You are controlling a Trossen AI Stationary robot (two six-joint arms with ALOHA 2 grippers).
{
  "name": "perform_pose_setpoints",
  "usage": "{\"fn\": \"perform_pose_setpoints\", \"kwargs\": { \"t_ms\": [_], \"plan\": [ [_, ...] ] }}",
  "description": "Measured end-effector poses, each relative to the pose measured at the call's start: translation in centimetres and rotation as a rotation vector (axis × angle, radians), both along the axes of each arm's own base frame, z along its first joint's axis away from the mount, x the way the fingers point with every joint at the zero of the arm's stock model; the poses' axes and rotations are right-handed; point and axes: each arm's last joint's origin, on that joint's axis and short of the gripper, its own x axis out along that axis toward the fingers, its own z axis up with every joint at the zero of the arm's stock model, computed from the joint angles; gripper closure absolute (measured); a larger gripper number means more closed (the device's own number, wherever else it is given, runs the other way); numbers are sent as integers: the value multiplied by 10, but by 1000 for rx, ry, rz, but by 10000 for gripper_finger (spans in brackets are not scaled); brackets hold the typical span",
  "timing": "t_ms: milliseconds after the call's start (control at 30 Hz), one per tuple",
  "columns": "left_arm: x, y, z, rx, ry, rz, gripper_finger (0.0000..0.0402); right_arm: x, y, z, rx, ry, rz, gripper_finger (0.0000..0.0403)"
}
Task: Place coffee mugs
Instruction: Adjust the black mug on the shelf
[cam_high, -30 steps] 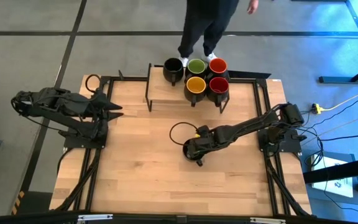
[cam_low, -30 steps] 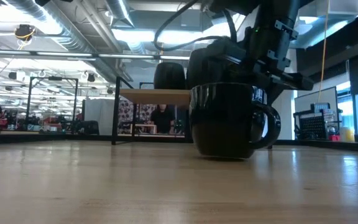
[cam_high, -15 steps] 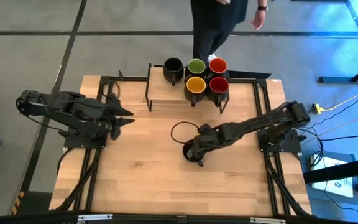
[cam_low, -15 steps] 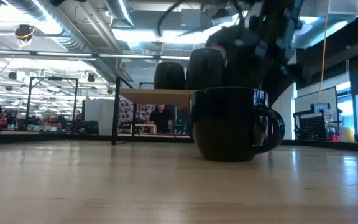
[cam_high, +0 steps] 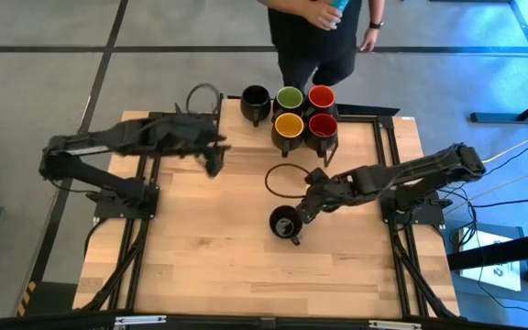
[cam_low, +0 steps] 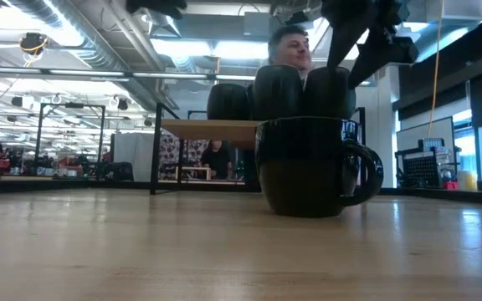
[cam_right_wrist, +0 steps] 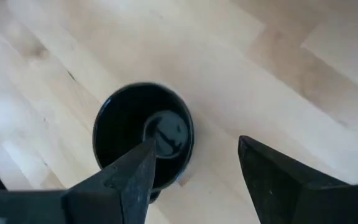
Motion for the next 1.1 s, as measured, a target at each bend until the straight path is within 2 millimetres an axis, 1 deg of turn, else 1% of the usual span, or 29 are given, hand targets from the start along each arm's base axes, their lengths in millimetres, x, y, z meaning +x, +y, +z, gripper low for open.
{"fn": "perform_pose_setpoints", "kwargs": {
  "t_ms": [100, 233, 300, 367, 433, 500, 667, 800, 900, 1100],
  "plan": [
    [18, 23, 4, 23, 21, 57, 273, -5, -2, 5, -34, -9, -4, 185],
    [39, 53, -7, -6, 65, 65, 273, -15, -5, 7, -68, 34, -30, 185],
    [50, 66, -15, -50, 56, 36, 273, -18, -6, 7, -78, 64, -40, 185],
    [60, 76, -18, -70, 8, -51, 273, -25, -8, 7, -94, 109, -42, 185],
    [69, 81, -18, -53, -40, -136, 273, -27, -9, 6, -107, 134, -44, 185],
    [76, 87, -22, -5, -41, -166, 273, -30, -9, 5, -120, 168, -45, 185],
    [93, 98, -40, 160, 68, -159, 273, -31, -10, 5, -141, 172, -51, 184],
    [104, 101, -52, 207, 134, -146, 273, -31, -10, 5, -146, 175, -50, 184],
    [107, 102, -58, 239, 177, -89, 273, -31, -10, 5, -147, 177, -50, 184],
    [105, 107, -58, 284, 215, -35, 273, -31, -10, 4, -147, 178, -49, 184]
  ]
}}
